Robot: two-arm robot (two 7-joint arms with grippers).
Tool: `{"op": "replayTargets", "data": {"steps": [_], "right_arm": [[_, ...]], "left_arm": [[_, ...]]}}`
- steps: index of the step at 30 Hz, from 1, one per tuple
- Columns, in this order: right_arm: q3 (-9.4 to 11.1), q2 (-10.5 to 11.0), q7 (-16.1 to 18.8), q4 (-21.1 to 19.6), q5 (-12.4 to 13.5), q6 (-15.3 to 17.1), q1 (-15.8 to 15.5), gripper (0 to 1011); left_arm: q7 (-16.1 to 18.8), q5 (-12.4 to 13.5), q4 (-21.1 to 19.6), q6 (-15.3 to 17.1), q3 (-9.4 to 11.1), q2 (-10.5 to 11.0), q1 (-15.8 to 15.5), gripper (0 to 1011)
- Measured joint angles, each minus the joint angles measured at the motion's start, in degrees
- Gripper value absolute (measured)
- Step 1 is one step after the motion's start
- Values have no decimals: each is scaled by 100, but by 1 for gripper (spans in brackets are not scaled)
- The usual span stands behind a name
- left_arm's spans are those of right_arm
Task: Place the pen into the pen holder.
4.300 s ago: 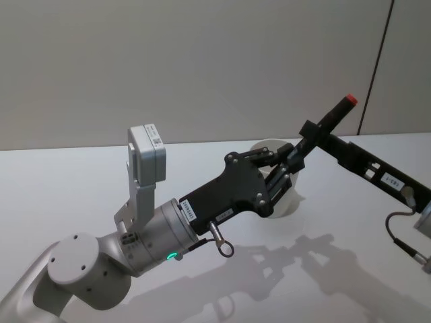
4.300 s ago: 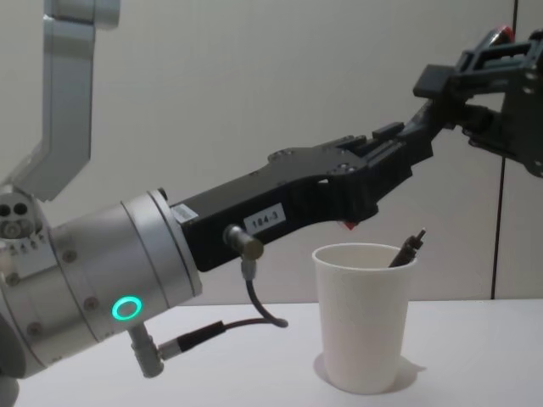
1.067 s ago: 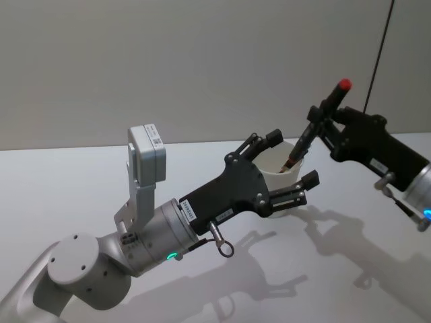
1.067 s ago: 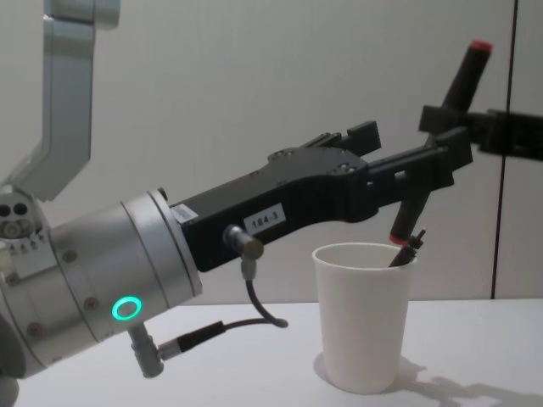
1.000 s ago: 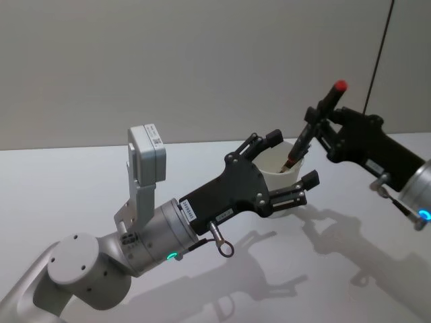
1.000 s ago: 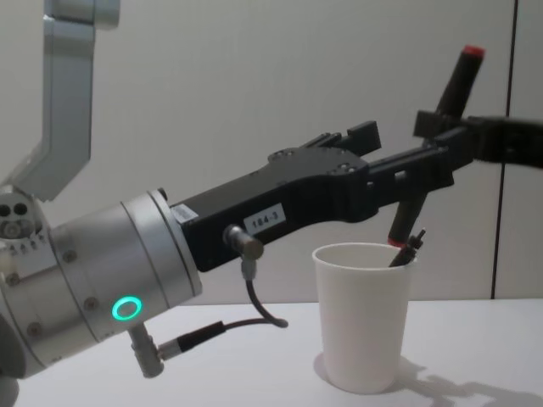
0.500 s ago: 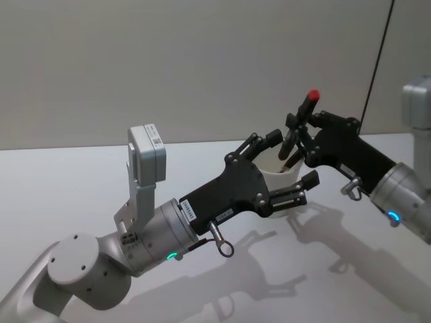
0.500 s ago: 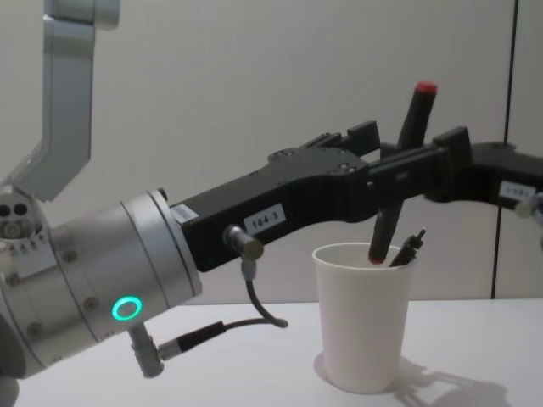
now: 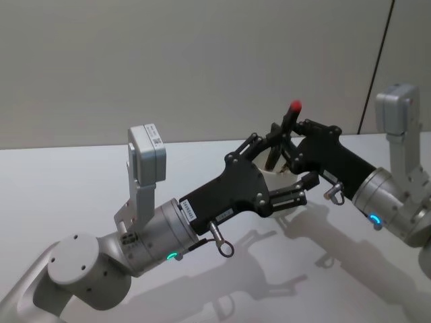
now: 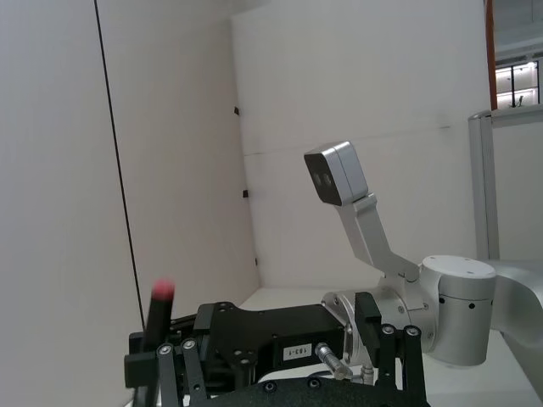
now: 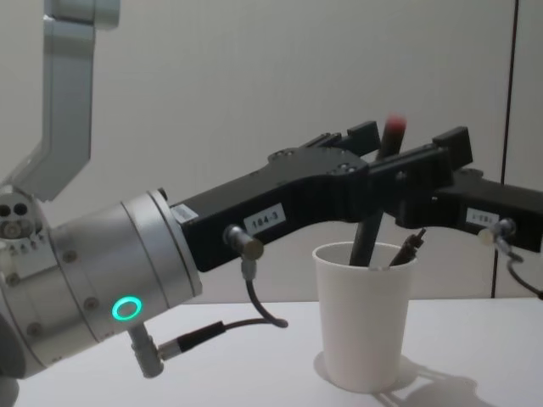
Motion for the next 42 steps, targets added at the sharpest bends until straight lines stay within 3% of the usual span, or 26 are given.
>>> {"op": "replayTargets", "data": {"steps": [14,17,26,42], "right_arm": [[-46,-86,31,131,-38,-2,54,646],[-51,-95,35,147,-42,-2,60,782],[-54,-100,39,158,-42,-2,65,999],[116,77,-208,-236,271,-13,-40,1001]], "left_arm": [[0,0,0,0,0,0,0,1001],[0,0,0,0,0,0,0,1001],[0,0,0,0,0,0,0,1001],[0,0,0,0,0,0,0,1001]]}}
